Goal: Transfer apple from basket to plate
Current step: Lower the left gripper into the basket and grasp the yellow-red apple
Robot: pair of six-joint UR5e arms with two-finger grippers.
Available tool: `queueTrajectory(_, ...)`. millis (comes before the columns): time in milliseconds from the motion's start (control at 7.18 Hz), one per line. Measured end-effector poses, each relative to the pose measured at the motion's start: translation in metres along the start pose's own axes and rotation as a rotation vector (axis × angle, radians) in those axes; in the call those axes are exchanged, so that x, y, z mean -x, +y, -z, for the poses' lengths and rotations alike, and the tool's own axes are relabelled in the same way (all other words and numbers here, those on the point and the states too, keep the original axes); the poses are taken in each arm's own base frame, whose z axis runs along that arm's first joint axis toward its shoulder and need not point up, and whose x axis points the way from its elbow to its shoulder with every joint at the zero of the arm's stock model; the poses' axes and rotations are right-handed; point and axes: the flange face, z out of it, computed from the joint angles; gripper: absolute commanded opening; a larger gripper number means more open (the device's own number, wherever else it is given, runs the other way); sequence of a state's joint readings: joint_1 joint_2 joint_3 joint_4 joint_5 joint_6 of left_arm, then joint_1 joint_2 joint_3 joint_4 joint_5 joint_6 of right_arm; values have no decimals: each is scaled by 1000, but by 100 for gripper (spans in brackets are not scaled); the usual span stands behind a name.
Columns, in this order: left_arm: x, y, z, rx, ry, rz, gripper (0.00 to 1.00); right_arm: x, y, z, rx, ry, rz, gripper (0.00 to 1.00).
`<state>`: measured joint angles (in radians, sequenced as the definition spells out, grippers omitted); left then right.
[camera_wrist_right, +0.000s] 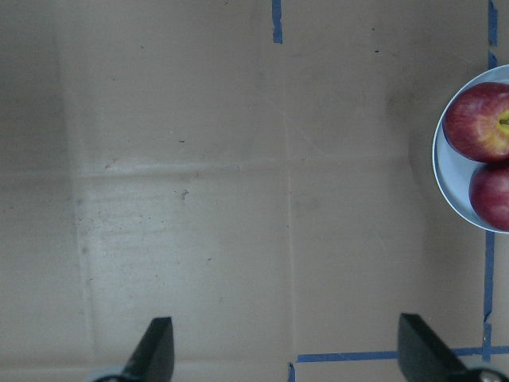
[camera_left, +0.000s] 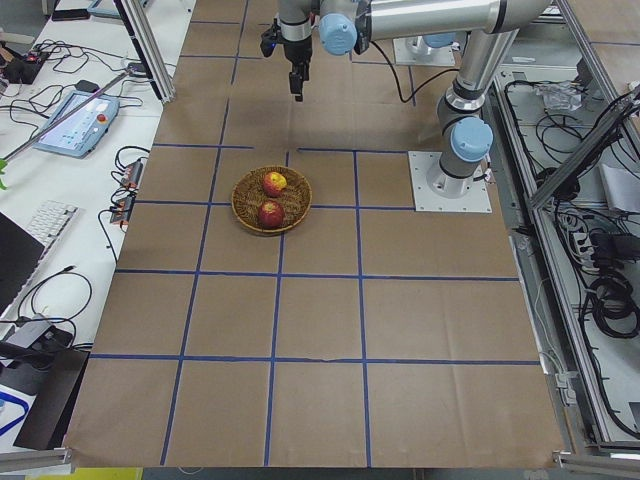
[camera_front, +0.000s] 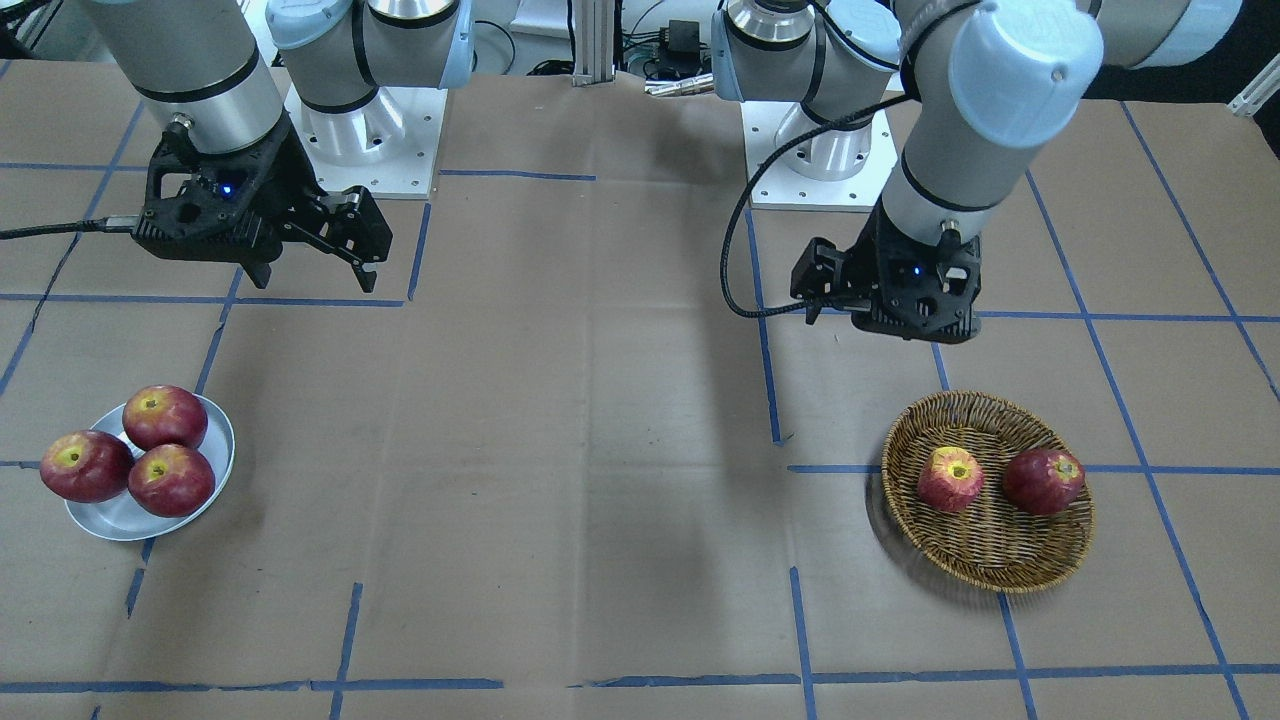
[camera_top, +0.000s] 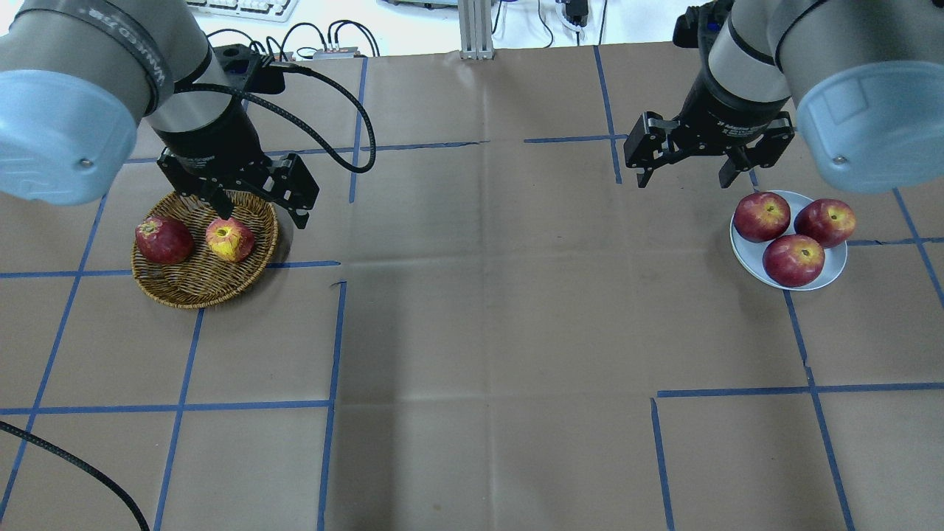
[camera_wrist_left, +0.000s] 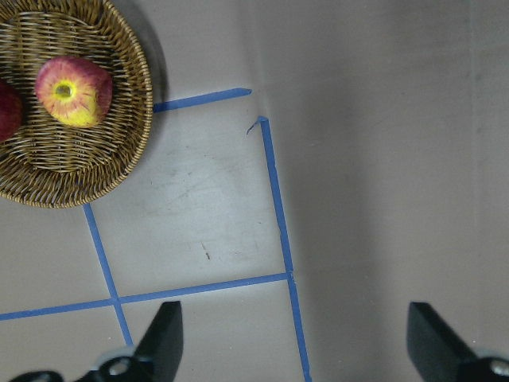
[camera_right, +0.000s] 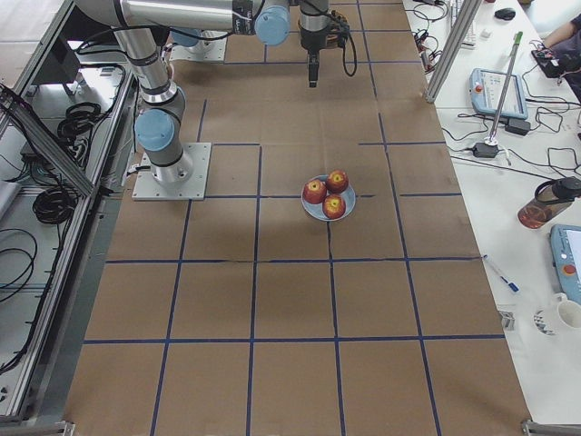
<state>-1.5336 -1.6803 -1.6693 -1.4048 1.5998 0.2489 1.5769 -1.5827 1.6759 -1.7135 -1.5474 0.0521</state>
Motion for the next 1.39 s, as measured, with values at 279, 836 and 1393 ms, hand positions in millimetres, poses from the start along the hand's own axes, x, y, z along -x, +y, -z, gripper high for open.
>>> queueTrajectory(279,57,-35,-45,-45,-13,-95,99,0,0,-1,1,0,-1,100)
queueTrajectory(836,166,-52,-139,-15,14,-164,98,0,0,0,0,0,0,100)
queueTrajectory(1393,182,-39,-201,5,42,-152,93,0,0,0,0,-1,0,100)
